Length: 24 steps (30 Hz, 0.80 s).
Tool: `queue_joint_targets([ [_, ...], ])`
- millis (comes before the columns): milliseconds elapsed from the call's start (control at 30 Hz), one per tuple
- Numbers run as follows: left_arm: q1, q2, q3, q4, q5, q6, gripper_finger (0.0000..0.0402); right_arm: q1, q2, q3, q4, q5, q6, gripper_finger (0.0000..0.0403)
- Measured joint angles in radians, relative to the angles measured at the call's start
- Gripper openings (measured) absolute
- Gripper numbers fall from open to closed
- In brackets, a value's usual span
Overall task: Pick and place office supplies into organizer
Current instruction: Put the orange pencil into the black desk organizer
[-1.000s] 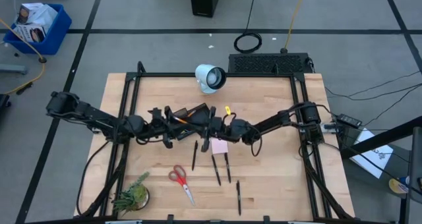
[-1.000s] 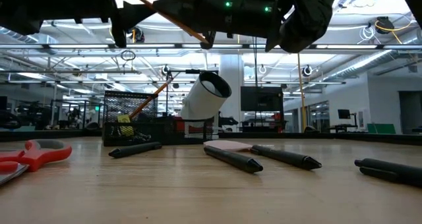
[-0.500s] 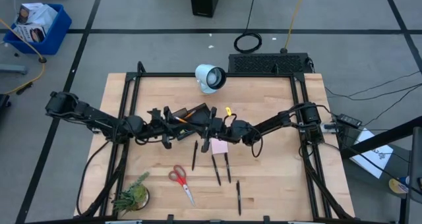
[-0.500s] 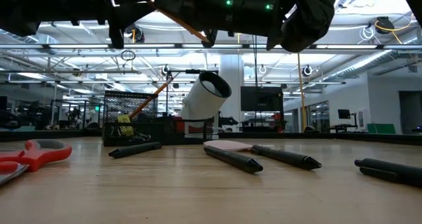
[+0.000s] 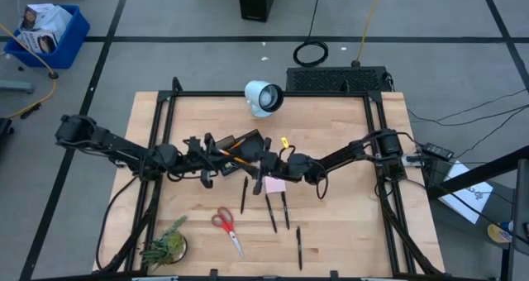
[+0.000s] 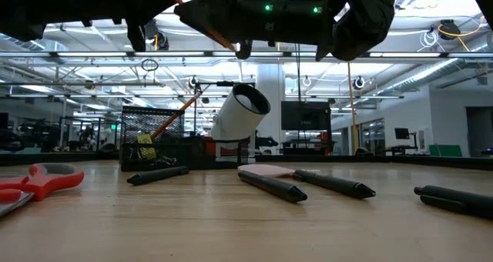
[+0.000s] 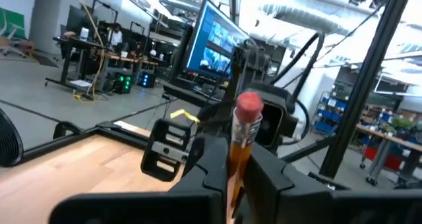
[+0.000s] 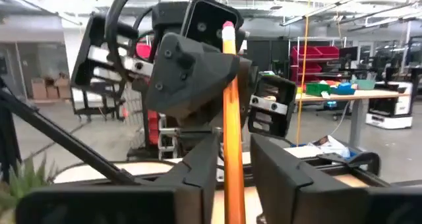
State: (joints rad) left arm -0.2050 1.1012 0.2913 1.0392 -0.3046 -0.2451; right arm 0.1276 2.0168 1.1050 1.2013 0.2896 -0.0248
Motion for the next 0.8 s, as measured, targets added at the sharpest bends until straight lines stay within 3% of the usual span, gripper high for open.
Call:
queue_joint_targets([
  [167, 0.0, -0.089, 0.0, -0.138, -0.019, 0.001, 0.0031, 0.024, -0.039, -0.076, -0.027, 0.013, -0.102, 0.0123],
  [400, -0.001, -0.246, 0.0, -0.308, -0.05, 0.031, 0.0014, 0.082, -0.177, -0.225, -0.017, 0.13, -0.162, 0.0141],
  [600, 0.0, -0.371, 0.0, -0.533, -0.2, 0.064, 0.0043, 0.129, -0.309, -0.372, -0.025, 0.132, -0.141, 0.0135],
  [800, 0.0, -0.443, 0.0, -0.633, -0.382, 0.095, 0.0017, 0.161, -0.39, -0.472, -0.019, 0.131, -0.081, 0.0133],
])
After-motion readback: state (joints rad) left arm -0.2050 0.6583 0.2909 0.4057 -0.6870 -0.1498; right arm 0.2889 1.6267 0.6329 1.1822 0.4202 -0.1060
